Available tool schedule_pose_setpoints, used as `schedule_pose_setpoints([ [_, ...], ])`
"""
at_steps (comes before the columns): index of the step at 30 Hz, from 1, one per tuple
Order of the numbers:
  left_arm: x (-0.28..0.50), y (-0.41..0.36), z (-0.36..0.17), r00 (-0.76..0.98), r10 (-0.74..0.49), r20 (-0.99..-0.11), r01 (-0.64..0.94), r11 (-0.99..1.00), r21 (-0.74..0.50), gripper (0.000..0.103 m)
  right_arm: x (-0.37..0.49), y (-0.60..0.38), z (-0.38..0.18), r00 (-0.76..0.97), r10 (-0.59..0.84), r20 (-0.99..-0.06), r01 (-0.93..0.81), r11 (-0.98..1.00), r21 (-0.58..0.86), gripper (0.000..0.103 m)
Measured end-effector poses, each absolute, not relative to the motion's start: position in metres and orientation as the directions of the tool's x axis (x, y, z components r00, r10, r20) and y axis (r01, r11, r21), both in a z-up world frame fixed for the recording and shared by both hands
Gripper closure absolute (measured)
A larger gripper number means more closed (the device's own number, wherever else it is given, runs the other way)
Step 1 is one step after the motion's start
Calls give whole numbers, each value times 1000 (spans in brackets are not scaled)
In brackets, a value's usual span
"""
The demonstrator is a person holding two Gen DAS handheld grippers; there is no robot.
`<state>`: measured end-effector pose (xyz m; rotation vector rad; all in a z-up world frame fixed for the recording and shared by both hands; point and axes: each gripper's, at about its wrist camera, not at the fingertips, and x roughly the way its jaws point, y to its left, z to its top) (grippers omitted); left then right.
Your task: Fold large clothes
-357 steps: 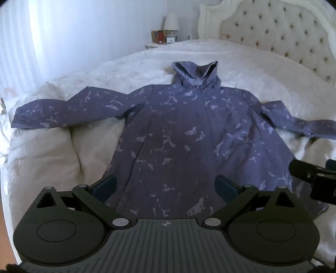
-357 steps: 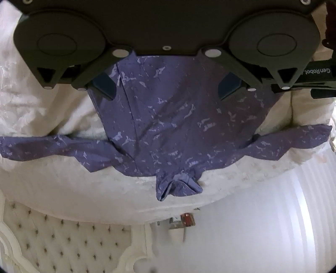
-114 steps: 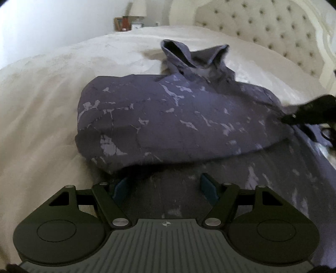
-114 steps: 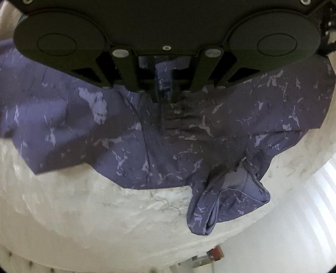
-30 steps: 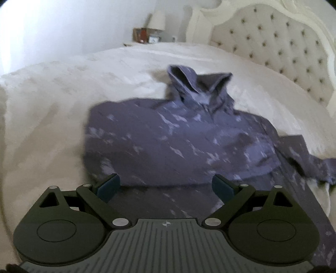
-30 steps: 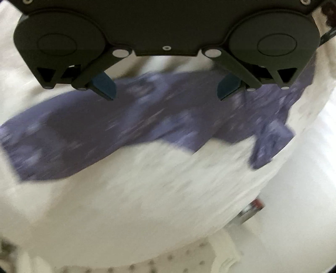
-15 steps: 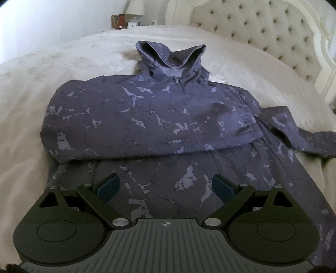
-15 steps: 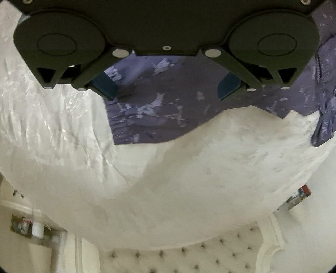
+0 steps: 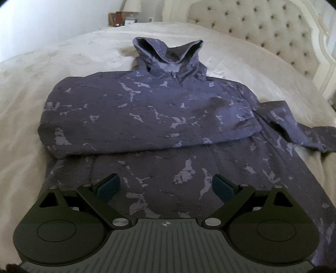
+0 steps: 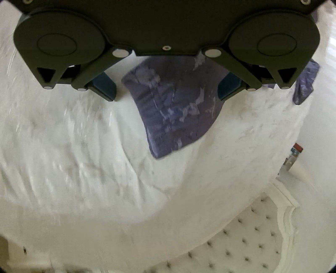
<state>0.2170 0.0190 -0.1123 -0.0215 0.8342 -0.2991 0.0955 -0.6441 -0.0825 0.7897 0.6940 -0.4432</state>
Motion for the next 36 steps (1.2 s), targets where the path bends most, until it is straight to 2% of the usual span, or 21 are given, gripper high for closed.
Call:
schedule_pose_setpoints([
  [1,217,18,-112,631,-272,-726,257,957,-135,8,96,-643,-82,686,-106,-719,606,629,486,3],
  [3,218,17,-112,631,-275,-726,260,956,-136,8,98,-639,-78,668,-111,-736,611,647,457,20],
  [4,218,17,-112,632,-275,-725,258,956,-138,8,100,-635,-74,655,-122,-746,615,660,432,31],
  [5,218,18,-112,633,-276,-723,256,956,-141,8,103,-632,-70,642,-141,-753,622,671,404,38],
  [8,219,20,-111,637,-280,-719,253,956,-148,8,110,-619,-52,652,-170,-739,601,710,367,50],
  [11,220,23,-109,641,-285,-713,254,955,-153,8,122,-597,-28,676,-190,-712,560,761,328,55],
  [18,223,37,-101,657,-293,-695,245,954,-172,8,173,-521,30,790,-99,-604,370,863,343,57],
  [23,225,56,-95,672,-285,-684,220,958,-184,8,222,-445,60,853,61,-519,182,897,403,57],
  [29,226,84,-94,682,-264,-682,177,964,-196,8,274,-347,60,851,251,-462,-22,895,446,57],
  [36,223,114,-96,689,-239,-685,130,970,-208,8,321,-244,21,763,428,-484,-175,858,483,57],
])
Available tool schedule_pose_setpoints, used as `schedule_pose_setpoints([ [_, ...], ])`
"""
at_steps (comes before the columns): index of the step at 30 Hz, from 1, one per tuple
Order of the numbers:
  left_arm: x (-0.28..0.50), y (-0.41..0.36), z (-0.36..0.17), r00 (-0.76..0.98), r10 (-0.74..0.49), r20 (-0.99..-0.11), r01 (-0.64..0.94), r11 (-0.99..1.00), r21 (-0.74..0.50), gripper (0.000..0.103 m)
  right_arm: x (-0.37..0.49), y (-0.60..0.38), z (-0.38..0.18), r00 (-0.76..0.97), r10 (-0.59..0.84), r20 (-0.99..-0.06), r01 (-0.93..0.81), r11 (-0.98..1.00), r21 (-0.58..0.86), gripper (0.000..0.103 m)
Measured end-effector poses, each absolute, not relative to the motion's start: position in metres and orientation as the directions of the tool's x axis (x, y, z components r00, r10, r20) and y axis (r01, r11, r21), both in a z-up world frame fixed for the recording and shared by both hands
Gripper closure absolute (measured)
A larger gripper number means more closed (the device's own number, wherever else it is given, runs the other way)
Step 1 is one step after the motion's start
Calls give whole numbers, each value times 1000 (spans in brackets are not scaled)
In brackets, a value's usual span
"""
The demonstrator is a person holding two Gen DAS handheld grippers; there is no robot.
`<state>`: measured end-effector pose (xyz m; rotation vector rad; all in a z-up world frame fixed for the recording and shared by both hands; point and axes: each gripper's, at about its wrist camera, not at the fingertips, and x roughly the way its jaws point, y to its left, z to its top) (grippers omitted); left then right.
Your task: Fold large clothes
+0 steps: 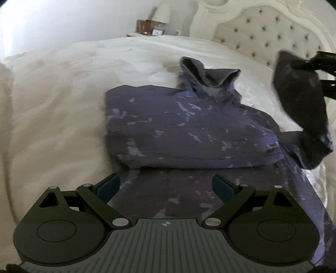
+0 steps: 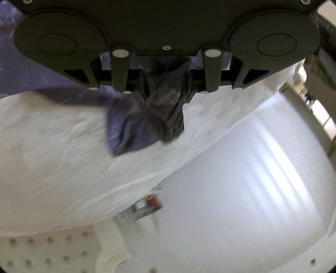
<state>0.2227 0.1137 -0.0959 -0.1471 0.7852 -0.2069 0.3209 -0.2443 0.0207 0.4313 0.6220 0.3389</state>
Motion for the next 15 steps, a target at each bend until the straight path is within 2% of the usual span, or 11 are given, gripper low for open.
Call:
schedule_pose_setpoints([
  [2,222,122,-97,689,-231,-687,114,970,-212,8,330,-216,5,729,478,-490,-218,841,495,63],
  [12,221,145,-99,681,-225,-697,88,970,-228,8,326,-137,-48,647,519,-559,-315,849,423,60],
  [13,222,145,-99,680,-228,-697,91,969,-229,8,322,-139,-48,656,507,-559,-317,857,405,56],
  [14,222,144,-98,678,-230,-698,94,969,-229,8,318,-143,-49,668,493,-557,-313,866,390,47],
  [15,224,142,-97,677,-235,-697,98,968,-231,8,314,-144,-50,685,475,-552,-307,876,373,43],
])
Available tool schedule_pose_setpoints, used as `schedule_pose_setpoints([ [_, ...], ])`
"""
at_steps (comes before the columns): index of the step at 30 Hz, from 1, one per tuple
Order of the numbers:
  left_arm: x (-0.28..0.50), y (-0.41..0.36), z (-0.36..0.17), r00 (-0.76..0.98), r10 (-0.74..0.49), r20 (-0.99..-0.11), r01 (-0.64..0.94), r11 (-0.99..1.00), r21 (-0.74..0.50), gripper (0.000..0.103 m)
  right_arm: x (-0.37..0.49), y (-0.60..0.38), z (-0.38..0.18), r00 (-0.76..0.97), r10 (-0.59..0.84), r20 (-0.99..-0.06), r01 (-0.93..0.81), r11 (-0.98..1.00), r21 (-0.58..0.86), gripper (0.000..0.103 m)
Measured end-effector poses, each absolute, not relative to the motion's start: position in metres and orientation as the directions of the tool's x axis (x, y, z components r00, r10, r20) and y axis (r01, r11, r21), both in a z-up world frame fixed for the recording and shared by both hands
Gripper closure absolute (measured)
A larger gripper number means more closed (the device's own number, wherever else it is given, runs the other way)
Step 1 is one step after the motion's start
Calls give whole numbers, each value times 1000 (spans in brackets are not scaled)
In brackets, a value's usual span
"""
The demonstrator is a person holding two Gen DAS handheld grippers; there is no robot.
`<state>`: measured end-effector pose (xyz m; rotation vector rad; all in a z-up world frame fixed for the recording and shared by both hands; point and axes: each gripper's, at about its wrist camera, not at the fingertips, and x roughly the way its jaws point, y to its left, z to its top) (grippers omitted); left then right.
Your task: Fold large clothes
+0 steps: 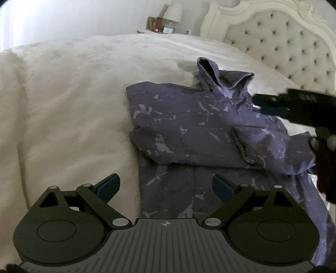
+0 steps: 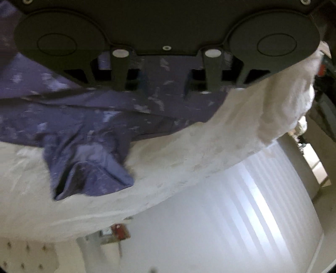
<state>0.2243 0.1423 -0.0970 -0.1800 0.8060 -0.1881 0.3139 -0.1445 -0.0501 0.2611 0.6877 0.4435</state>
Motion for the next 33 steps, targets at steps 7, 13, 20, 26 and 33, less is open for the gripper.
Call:
schedule_pose_setpoints([
  [7,243,104,-86,668,-299,-682,179,954,-242,8,264,-195,-50,823,253,-508,-213,967,137,14],
  [13,270,52,-83,656,-351,-668,253,936,-244,8,219,-232,-52,927,27,-374,-42,999,-33,1],
  [20,309,-4,-101,600,-379,-704,308,922,-234,8,201,-260,-74,948,-6,-318,-3,1000,-27,1],
  [26,331,-29,-129,529,-342,-776,313,929,-196,26,205,-285,-70,945,5,-327,15,998,58,1],
  [33,327,-15,-111,590,-338,-733,232,941,-247,90,208,-313,-70,944,-24,-329,83,983,165,1],
])
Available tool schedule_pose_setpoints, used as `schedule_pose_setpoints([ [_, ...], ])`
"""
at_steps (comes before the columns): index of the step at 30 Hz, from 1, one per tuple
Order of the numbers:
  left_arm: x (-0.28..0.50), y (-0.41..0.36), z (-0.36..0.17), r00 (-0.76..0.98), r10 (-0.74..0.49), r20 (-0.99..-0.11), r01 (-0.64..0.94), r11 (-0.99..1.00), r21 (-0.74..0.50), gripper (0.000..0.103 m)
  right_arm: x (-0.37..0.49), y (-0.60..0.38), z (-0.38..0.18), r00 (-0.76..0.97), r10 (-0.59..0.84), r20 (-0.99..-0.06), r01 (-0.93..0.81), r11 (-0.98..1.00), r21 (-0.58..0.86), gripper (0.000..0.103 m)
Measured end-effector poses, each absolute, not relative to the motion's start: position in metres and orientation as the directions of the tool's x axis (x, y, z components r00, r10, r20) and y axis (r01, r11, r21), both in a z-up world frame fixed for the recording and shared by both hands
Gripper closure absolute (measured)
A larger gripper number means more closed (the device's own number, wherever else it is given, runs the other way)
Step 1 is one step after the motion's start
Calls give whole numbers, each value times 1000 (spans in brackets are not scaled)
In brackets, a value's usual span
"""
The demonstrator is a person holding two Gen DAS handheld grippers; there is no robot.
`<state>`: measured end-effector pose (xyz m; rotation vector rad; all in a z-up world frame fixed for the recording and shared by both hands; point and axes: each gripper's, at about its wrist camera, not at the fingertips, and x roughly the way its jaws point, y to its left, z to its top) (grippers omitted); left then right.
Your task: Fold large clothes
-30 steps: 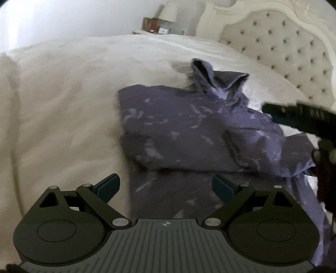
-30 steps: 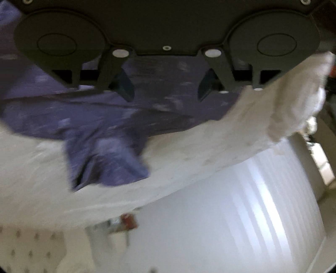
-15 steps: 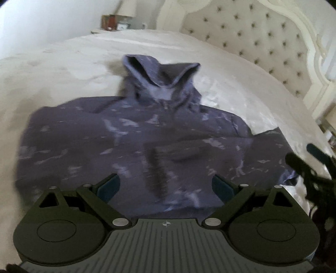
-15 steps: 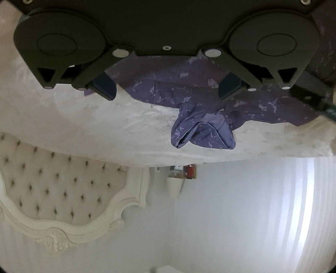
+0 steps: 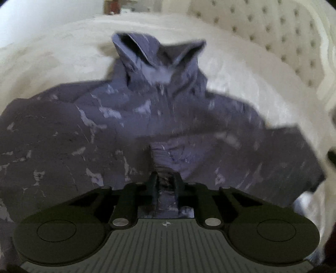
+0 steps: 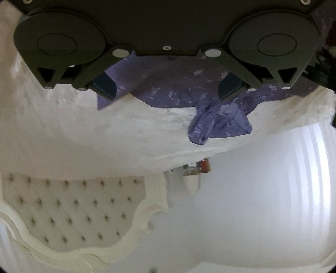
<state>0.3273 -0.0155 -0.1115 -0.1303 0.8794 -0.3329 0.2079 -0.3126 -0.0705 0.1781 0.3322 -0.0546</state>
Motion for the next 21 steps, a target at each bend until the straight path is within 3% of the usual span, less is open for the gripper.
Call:
schedule_pose_setpoints([
  [6,299,12,-33,770,-342,-538,272,940,-208,94,204,-343,-73,931,-94,-354,193,947,257,1],
  [8,296,27,-16,797,-326,-509,263,945,-193,94,206,-353,-77,922,-88,-376,214,928,306,1],
  [12,295,51,-14,812,-267,-519,209,963,-168,94,212,-364,-87,893,-80,-443,255,900,352,1],
  [21,298,92,-59,761,-174,-625,53,977,-207,94,224,-363,-107,823,-76,-562,293,906,307,1],
])
